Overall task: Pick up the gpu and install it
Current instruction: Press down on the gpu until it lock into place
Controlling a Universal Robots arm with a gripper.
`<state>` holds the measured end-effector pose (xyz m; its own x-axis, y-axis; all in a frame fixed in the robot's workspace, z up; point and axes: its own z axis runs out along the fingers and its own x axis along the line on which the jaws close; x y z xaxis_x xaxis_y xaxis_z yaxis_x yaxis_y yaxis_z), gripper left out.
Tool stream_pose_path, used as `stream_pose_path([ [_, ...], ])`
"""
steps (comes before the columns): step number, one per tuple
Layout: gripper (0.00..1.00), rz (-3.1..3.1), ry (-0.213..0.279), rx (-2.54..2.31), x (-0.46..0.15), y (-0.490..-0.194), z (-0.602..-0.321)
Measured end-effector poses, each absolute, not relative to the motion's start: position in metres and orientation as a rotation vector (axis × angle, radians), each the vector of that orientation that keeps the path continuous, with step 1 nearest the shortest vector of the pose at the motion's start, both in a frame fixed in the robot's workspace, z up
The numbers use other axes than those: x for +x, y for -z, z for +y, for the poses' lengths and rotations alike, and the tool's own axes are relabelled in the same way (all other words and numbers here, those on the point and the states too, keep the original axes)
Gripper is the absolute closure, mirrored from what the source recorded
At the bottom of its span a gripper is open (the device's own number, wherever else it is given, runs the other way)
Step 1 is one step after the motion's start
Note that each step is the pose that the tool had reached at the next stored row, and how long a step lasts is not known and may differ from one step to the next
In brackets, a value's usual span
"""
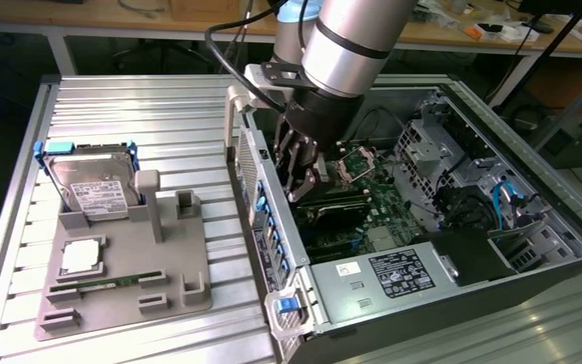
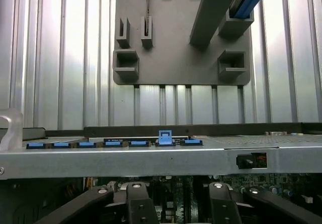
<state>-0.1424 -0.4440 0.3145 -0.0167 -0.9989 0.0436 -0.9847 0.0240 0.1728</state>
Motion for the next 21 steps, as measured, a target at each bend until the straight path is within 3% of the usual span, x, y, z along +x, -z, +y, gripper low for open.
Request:
stream_pose_path([
  [1,0.56,-2.133,0.14,2.09,-0.142,-0.314,-0.444],
  [2,0.5,-2.133,0.14,2.089,-0.142,-0.312,-0.444],
  [14,0.5,-2.129,0.147,2.085,-0.143,-0.303,-0.443],
  [18,0.59,-2.128,0.148,2.086,-0.143,-0.302,-0.443],
  [21,0.59,-2.127,0.148,2.086,-0.143,-0.302,-0.443],
])
